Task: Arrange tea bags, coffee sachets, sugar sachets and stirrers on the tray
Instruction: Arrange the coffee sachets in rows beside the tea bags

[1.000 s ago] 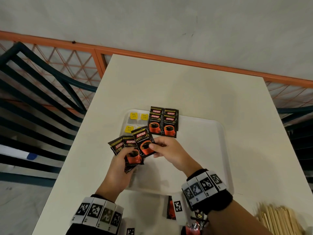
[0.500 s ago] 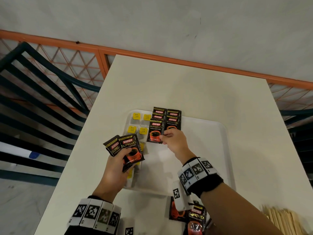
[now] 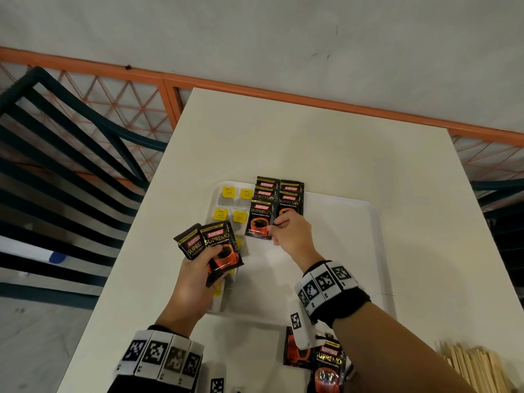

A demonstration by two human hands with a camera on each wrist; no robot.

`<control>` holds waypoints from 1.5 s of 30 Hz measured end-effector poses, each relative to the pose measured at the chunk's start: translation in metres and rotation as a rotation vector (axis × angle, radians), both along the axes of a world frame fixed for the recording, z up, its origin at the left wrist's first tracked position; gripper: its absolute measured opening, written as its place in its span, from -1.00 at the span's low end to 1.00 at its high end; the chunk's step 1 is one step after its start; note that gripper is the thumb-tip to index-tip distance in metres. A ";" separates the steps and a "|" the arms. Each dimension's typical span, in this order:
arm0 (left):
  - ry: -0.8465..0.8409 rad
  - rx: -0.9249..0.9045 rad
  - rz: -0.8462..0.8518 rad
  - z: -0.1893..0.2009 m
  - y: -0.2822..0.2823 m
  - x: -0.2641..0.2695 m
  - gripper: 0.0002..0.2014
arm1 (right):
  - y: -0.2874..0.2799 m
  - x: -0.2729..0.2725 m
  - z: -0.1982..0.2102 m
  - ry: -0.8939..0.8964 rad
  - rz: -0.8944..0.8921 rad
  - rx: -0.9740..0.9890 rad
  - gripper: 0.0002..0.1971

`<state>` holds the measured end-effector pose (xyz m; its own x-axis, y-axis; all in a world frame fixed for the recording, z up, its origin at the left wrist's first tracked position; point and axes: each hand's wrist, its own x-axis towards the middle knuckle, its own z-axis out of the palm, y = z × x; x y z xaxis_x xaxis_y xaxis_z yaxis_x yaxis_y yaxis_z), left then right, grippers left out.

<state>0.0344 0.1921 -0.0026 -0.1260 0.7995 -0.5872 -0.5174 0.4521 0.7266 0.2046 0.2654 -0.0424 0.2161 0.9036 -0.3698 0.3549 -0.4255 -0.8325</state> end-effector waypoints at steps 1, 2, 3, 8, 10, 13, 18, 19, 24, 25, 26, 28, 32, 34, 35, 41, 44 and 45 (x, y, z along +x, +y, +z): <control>0.003 -0.002 0.000 0.000 0.000 0.001 -0.64 | 0.000 0.000 0.000 -0.011 0.003 0.003 -0.82; 0.007 0.001 -0.001 0.000 0.000 0.001 -0.65 | 0.001 0.001 0.000 -0.019 0.003 0.007 -0.82; 0.008 0.006 -0.003 0.000 0.000 0.001 -0.65 | 0.001 0.001 0.000 -0.024 0.006 0.006 -0.83; 0.038 0.038 -0.052 -0.003 -0.002 0.002 -0.70 | 0.000 0.002 0.000 -0.060 0.006 0.031 -0.84; 0.065 0.059 -0.075 -0.002 -0.003 0.003 -0.69 | -0.006 0.001 0.006 -0.123 0.032 0.076 -0.87; 0.063 0.080 -0.082 -0.003 -0.002 0.005 -0.73 | -0.018 -0.007 0.023 -0.092 0.159 0.093 -0.78; 0.069 0.093 -0.067 -0.004 0.001 0.011 -0.75 | -0.039 -0.019 0.039 0.206 0.431 -0.062 -0.76; 0.062 0.091 -0.064 -0.004 0.001 0.012 -0.76 | -0.041 -0.018 0.038 0.228 0.435 -0.071 -0.73; -0.014 0.063 -0.073 -0.003 0.001 0.016 -0.78 | -0.040 -0.007 0.031 0.278 0.360 -0.078 -0.75; -0.065 0.048 -0.057 -0.003 0.002 0.016 -0.79 | -0.040 -0.003 0.032 0.293 0.337 -0.077 -0.79; -0.128 0.028 -0.035 -0.003 0.002 0.016 -0.79 | -0.038 0.002 0.031 0.308 0.308 -0.074 -0.81; -0.246 -0.001 0.008 0.000 0.002 0.015 -0.76 | -0.034 0.013 0.031 0.302 0.232 -0.058 -0.79; -0.345 -0.023 0.040 0.001 0.001 0.012 -0.67 | -0.027 0.035 0.025 0.220 0.037 -0.036 -0.80; -0.323 -0.033 0.025 0.001 0.000 0.013 -0.66 | -0.024 0.043 0.020 0.201 -0.051 -0.041 -0.82; -0.290 -0.029 0.008 0.000 0.000 0.014 -0.68 | -0.022 0.046 0.017 0.185 -0.076 -0.047 -0.82; -0.026 0.013 -0.086 -0.005 -0.001 0.016 -0.80 | -0.016 0.050 0.008 0.100 -0.110 -0.063 -0.83; 0.022 0.007 -0.101 -0.007 -0.003 0.016 -0.80 | -0.014 0.048 0.005 0.026 -0.113 -0.044 -0.84; 0.032 0.005 -0.107 -0.007 -0.003 0.016 -0.79 | -0.014 0.048 0.004 0.003 -0.110 -0.038 -0.86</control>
